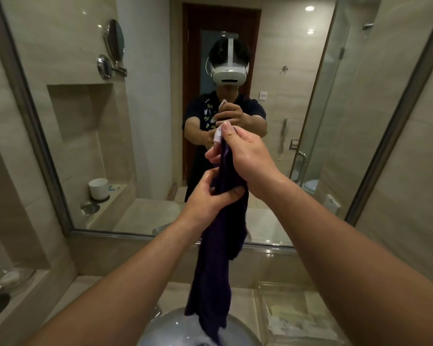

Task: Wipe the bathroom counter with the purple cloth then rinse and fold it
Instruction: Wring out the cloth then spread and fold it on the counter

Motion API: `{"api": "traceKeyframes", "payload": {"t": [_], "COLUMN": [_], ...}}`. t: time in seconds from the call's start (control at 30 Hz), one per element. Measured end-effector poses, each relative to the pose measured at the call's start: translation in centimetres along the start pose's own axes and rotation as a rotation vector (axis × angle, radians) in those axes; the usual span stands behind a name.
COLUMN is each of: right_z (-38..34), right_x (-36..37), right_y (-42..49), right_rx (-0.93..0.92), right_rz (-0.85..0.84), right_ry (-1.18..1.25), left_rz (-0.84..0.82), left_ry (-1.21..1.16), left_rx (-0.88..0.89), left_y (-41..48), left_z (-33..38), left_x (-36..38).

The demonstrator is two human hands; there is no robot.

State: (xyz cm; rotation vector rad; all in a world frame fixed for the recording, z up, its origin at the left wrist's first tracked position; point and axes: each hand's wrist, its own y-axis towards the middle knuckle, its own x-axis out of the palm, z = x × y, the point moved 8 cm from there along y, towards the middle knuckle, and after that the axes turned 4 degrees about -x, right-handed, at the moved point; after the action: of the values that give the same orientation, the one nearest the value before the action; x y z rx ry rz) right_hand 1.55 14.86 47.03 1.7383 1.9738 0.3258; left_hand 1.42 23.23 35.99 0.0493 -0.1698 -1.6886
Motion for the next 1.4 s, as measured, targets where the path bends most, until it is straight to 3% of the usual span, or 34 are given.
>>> {"api": "traceKeyframes", "payload": {"t": [0.2,0.27,0.33,0.43,0.57,0.67,0.73,0.9,1.13,1.4], "right_z": [-1.3,-0.8,1.4,5.7,10.7,12.5,12.5,11.6,7.5,-0.2], "right_x": [-1.3,-2.0,-2.4,-2.3,0.2,2.7,4.5,5.1,3.9,1.0], "right_y": [1.3,1.4,0.9,-1.4,-5.9,-8.6,-9.1,-7.7,-4.5,-0.2], "right_rx": [-0.046,0.022,0.209,0.399,0.457,0.481,0.483,0.495,0.432,0.372], "right_rz": [-0.002,-0.005,-0.040,-0.167,-0.452,-0.539,-0.505,-0.219,-0.161,-0.294], "right_ry": [-0.120,-0.183,-0.125,0.054,0.163,0.128,0.102,0.121,-0.035,-0.238], "left_rz": [0.112,0.111,0.109,0.134,0.239,0.252,0.236,0.202,0.306,0.517], "left_ry": [0.047,-0.005,-0.068,-0.149,-0.230,-0.302,-0.349,-0.398,-0.420,-0.538], "left_rx": [0.082,0.050,0.020,-0.001,0.003,0.013,0.008,-0.010,-0.001,-0.157], "left_y": [-0.3,-0.2,0.0,0.5,2.2,3.7,4.1,4.2,3.7,3.1], "left_z": [2.5,3.0,3.4,4.7,8.1,10.9,12.5,13.7,14.2,9.0], "left_x": [0.3,0.3,0.0,-0.7,-2.7,-3.8,-4.3,-4.7,-12.4,-21.0]}}
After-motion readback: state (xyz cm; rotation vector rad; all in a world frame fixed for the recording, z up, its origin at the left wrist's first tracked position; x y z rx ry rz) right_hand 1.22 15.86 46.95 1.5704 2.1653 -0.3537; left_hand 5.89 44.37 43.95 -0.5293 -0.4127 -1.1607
